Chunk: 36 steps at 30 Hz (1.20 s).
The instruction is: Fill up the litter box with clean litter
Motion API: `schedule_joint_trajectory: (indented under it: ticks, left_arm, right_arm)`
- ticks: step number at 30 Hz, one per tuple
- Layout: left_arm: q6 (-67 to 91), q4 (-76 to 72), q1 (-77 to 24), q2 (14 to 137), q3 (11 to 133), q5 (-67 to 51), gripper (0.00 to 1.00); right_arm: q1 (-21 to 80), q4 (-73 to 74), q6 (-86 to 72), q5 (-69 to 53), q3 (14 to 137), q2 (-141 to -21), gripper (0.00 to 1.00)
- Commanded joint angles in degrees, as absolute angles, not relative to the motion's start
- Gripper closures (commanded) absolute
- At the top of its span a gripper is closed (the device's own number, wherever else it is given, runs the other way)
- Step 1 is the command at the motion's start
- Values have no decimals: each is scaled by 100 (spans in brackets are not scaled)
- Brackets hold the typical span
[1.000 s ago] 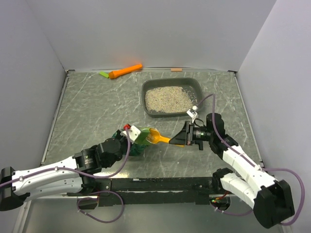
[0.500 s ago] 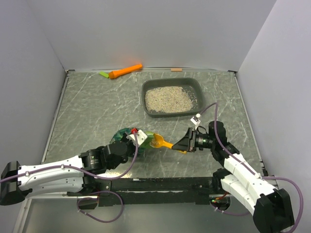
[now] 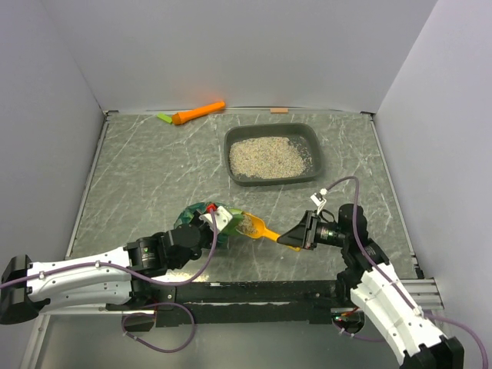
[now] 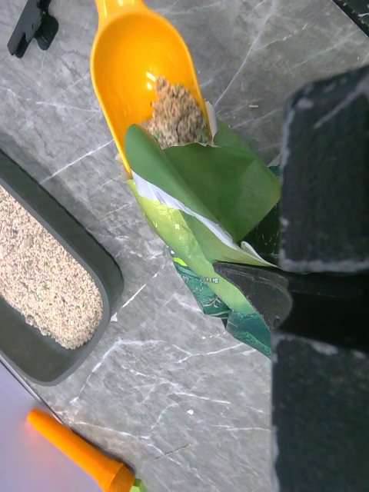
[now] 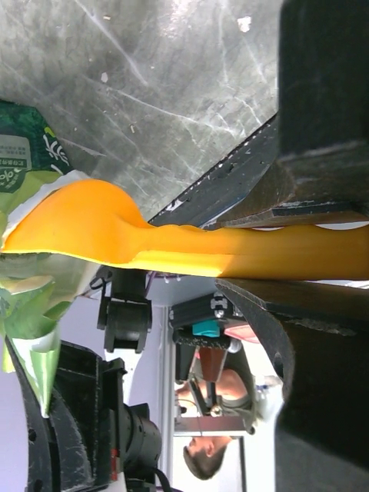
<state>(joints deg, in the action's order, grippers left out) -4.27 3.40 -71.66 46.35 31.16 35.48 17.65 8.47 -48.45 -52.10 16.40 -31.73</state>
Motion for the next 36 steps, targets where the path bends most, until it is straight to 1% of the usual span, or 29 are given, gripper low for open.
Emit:
schedule_joint_trajectory:
  ticks: [1, 6, 13, 18, 25, 36]
  left_arm:
    - [-475, 141, -7225, 4605, 3094, 3761, 99]
    - [-475, 114, -7225, 4439, 3085, 3841, 99]
    - [-483, 132, -7225, 4245, 3094, 3955, 99]
    - [-492, 150, -7225, 4052, 3103, 4060, 99]
    - [-501, 167, -7225, 3762, 3129, 4254, 99]
    - [-492, 141, -7233, 3358, 3173, 4702, 99]
  right_arm:
    - [1731, 1714, -4974, -5019, 1591, -2848, 100]
    - [1732, 1653, -5159, -5045, 1433, -2558, 100]
    - [1723, 968, -6115, -5098, 1169, -1935, 100]
    - [1731, 747, -6539, -5115, 1142, -1670, 100]
    - [1731, 949, -6618, -5124, 1529, -1652, 100]
    - [1740, 309, -7154, -5388, 1731, -1959, 100]
